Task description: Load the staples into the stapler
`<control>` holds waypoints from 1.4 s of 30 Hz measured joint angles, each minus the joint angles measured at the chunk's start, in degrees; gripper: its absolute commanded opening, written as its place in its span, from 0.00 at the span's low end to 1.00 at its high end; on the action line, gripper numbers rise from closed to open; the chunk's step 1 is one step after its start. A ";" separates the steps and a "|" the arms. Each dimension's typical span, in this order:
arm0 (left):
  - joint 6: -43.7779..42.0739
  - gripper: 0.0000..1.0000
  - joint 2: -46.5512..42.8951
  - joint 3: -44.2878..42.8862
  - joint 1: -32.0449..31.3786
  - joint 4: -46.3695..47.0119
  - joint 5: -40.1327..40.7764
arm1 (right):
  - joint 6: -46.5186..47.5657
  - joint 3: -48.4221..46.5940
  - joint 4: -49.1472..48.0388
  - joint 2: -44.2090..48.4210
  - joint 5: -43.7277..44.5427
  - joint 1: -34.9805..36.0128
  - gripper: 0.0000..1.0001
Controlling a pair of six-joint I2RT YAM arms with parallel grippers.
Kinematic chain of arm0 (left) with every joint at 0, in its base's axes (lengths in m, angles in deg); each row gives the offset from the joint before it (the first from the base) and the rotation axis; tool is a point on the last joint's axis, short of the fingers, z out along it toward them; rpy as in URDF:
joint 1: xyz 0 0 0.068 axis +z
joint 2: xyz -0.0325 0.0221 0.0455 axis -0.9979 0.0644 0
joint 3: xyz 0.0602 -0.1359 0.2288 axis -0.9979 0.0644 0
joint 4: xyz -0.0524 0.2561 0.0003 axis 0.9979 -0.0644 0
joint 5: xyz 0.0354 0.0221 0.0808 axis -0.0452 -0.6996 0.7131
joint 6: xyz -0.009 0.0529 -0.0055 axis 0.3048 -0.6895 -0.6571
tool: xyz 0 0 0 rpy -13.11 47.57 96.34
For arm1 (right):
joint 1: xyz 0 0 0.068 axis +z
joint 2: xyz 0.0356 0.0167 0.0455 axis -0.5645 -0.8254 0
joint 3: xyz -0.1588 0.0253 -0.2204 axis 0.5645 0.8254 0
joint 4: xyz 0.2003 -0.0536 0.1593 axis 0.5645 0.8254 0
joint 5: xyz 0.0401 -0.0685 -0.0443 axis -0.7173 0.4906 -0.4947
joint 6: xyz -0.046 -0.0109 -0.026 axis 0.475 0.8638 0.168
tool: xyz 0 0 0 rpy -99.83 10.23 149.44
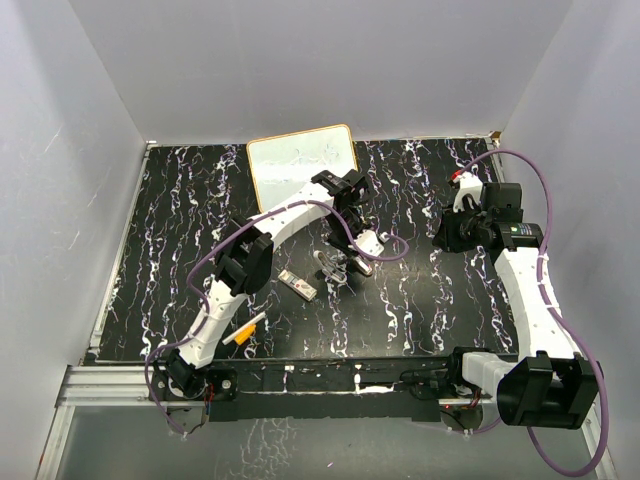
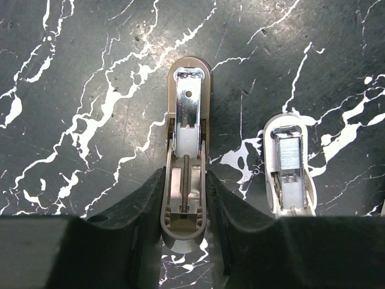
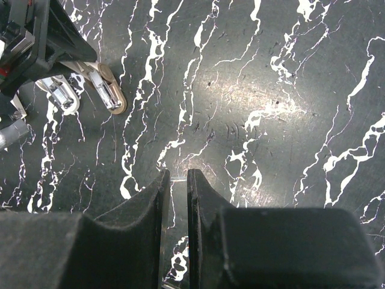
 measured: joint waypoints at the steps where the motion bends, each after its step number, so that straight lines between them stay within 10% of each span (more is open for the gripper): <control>1: -0.07 0.20 0.00 0.00 0.07 -0.37 0.07 | 0.00 0.00 0.00 0.00 -0.02 0.00 0.08; 28: 3.48 0.68 -2.32 1.70 2.64 0.22 -5.73 | 1.86 0.00 -0.63 -2.16 -2.10 0.57 0.08; 42: 33.59 0.70 -45.05 37.07 24.24 21.42 -12.98 | 1.90 -0.76 -7.34 -13.73 9.75 22.73 0.08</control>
